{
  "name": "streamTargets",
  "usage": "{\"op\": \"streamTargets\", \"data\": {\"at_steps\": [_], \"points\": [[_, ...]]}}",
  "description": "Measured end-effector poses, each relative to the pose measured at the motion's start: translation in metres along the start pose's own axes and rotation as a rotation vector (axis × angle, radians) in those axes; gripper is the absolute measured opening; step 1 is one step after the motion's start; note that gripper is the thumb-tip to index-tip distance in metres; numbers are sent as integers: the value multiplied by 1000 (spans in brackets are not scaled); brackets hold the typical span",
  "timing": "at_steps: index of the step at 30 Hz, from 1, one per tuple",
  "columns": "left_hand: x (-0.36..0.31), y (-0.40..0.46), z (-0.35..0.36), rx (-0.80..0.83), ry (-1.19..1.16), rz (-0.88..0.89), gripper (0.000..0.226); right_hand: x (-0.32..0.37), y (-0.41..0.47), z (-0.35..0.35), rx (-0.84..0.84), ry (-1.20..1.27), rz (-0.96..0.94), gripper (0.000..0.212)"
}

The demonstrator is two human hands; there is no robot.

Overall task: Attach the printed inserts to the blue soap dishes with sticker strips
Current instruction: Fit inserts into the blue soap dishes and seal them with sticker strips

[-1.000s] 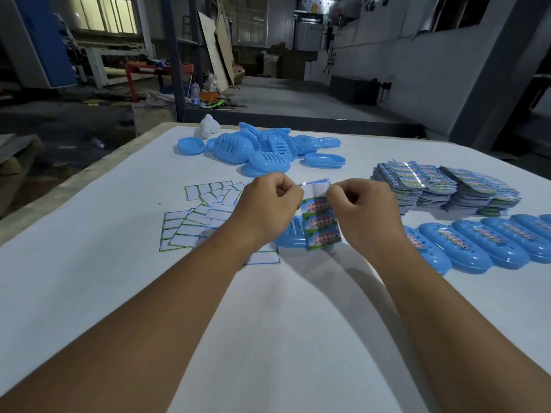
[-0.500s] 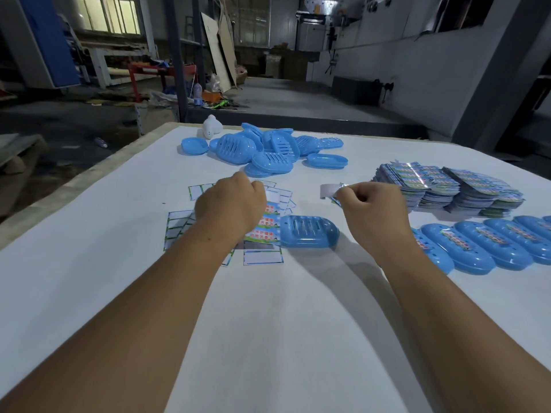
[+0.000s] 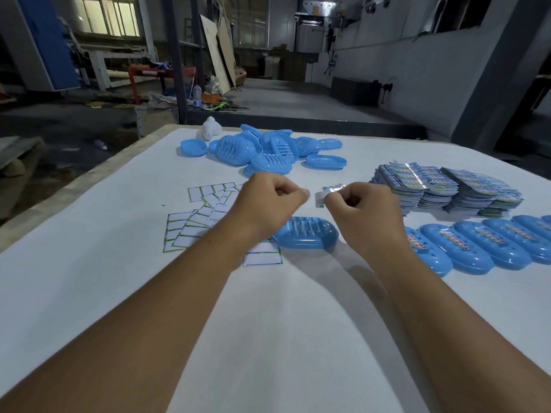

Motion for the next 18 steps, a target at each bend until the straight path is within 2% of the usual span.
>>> {"op": "streamTargets", "data": {"at_steps": [5, 12, 18], "points": [[-9, -7, 18, 82, -90, 76, 18, 6, -1, 5, 38, 0, -65, 26], [-1, -4, 17, 44, -95, -5, 15, 7, -3, 10, 90, 6, -87, 22], [3, -3, 12, 51, -143, -60, 14, 7, -4, 12, 193, 35, -157, 31]]}}
Point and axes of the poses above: each hand's wrist, its own y-axis towards the middle knuckle, its own z-axis out of the palm, x = y × z, the point moved 5 cm from there along y, towards the middle knuckle, and after that the axes turned 14 degrees about y, right-handed, at the moved point
